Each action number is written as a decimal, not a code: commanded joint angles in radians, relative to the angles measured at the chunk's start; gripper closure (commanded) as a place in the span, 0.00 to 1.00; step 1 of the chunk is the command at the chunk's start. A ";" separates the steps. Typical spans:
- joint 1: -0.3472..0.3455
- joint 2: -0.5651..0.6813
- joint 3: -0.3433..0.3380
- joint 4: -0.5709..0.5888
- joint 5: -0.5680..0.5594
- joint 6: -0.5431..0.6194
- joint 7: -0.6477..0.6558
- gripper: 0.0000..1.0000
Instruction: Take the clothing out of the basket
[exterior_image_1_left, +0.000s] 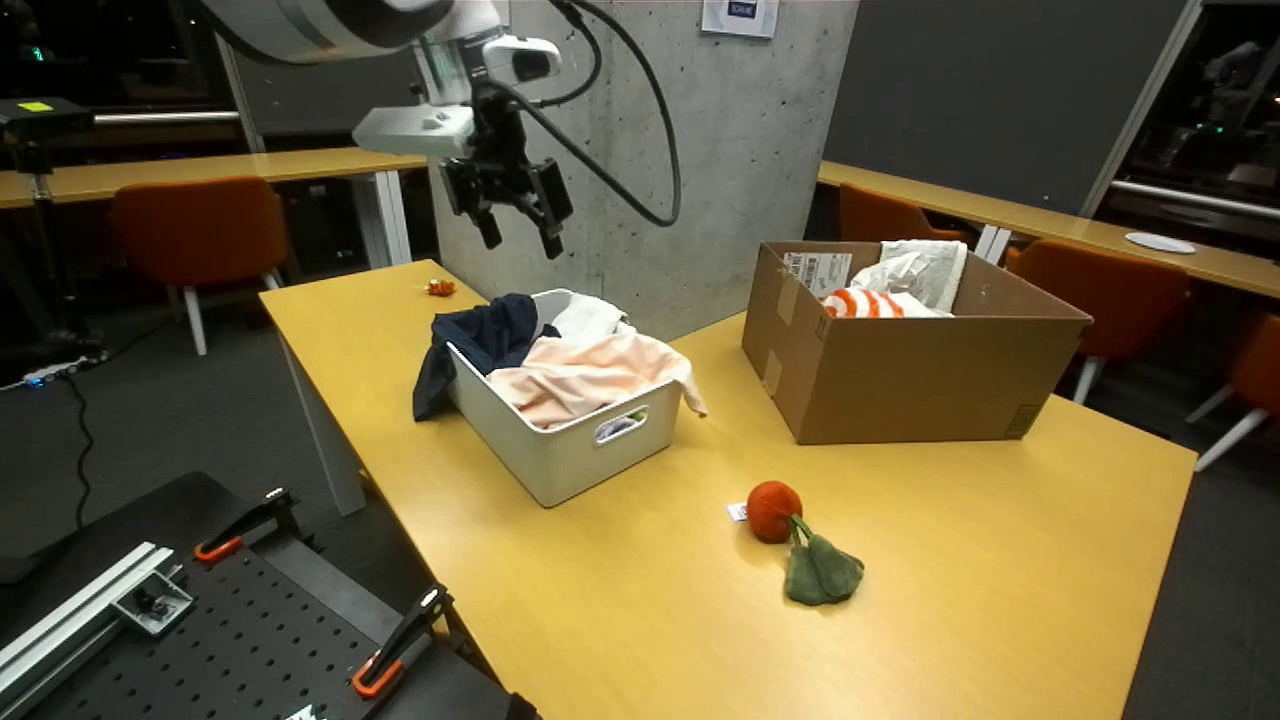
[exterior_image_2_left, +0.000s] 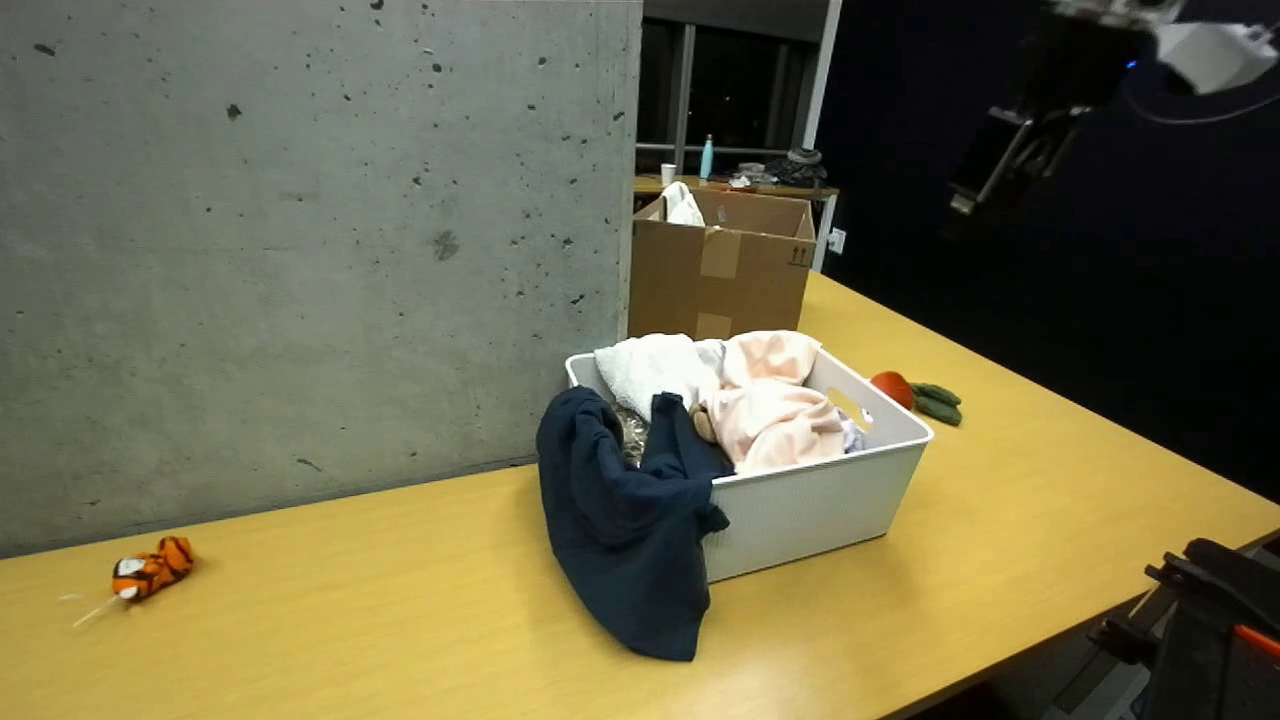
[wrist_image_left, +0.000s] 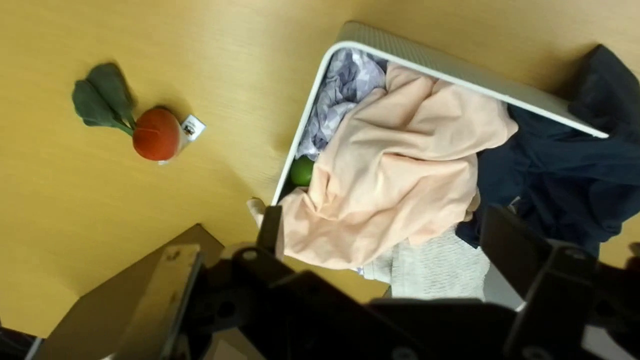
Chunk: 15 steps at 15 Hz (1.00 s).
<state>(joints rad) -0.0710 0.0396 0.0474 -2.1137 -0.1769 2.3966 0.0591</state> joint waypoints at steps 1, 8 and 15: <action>0.009 0.256 0.012 0.248 0.027 -0.011 -0.107 0.00; 0.046 0.636 0.030 0.638 0.062 -0.083 -0.311 0.00; 0.099 0.940 0.068 0.997 0.051 -0.259 -0.452 0.00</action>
<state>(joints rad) 0.0053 0.8460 0.1001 -1.3129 -0.1326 2.2334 -0.3243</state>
